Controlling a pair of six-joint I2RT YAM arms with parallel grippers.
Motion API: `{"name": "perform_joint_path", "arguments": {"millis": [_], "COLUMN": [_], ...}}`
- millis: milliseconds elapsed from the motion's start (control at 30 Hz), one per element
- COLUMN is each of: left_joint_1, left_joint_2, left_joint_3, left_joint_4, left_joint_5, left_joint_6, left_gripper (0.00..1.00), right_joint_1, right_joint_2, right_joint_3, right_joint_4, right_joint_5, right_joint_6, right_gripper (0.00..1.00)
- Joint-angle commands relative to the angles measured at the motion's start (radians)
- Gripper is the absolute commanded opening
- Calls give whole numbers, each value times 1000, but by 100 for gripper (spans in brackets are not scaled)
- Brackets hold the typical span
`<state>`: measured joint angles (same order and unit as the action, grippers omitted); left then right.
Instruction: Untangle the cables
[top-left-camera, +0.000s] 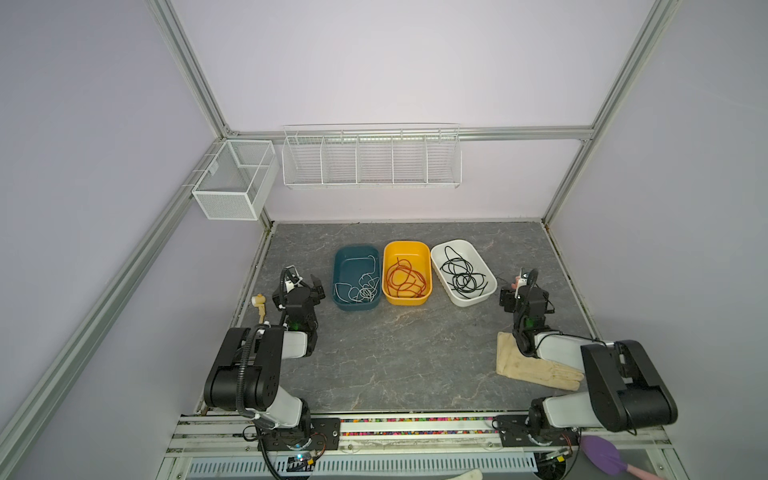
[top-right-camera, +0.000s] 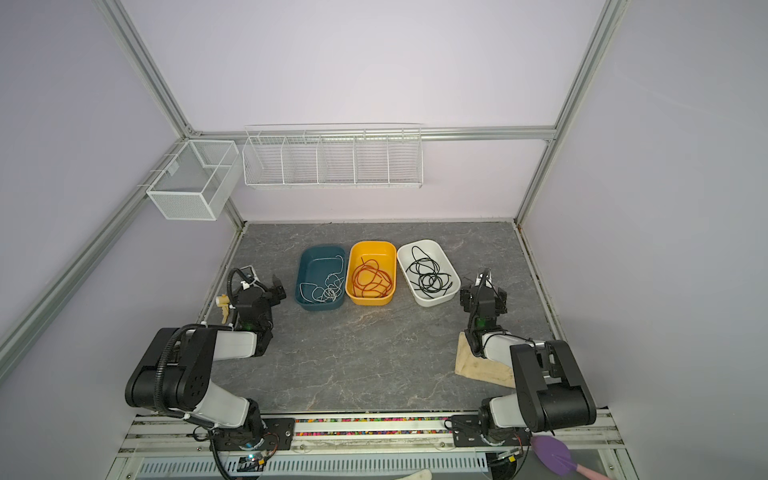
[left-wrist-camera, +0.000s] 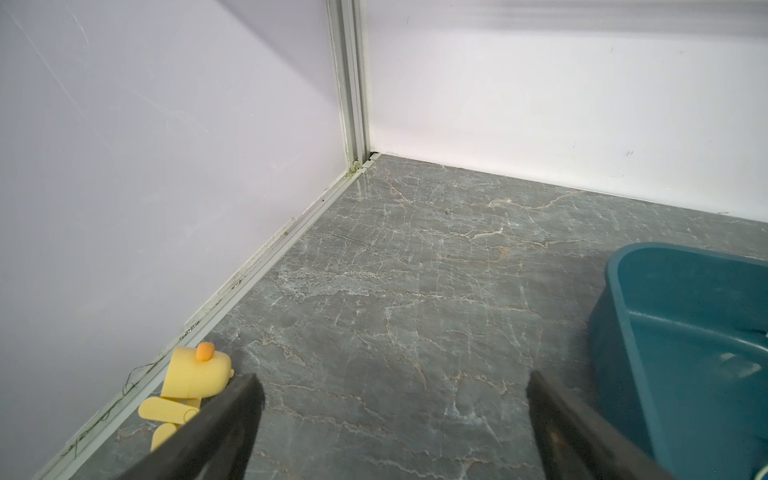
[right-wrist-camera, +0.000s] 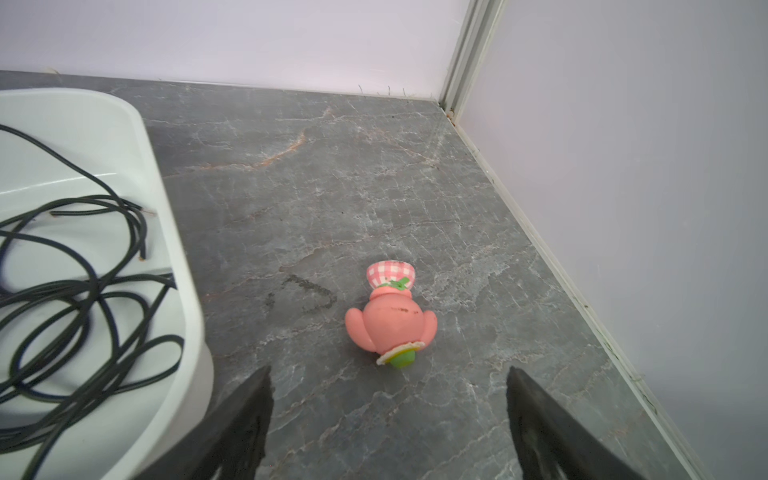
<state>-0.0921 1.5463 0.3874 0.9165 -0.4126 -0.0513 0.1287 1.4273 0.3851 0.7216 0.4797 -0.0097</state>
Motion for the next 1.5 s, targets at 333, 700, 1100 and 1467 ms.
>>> {"name": "perform_joint_path", "arguments": {"millis": [333, 700, 1100, 1467], "left_joint_1": [-1, -1, -1, -1], "left_joint_2": [11, 11, 11, 11], "left_joint_3": [-7, -6, -7, -6], "left_joint_4": [25, 25, 26, 26], "left_joint_5": [8, 7, 7, 7], "left_joint_6": [12, 11, 12, 12], "left_gripper": [99, 99, 99, 99], "right_joint_1": [-57, -72, -73, -73], "right_joint_2": [121, 113, 113, 113], "right_joint_3": [-65, -29, -28, -28], "right_joint_4": [309, 220, 219, 219], "right_joint_5": [-186, -163, -162, -166], "right_joint_6": [-45, -12, -10, -10], "right_gripper": [89, 89, 89, 89]}}
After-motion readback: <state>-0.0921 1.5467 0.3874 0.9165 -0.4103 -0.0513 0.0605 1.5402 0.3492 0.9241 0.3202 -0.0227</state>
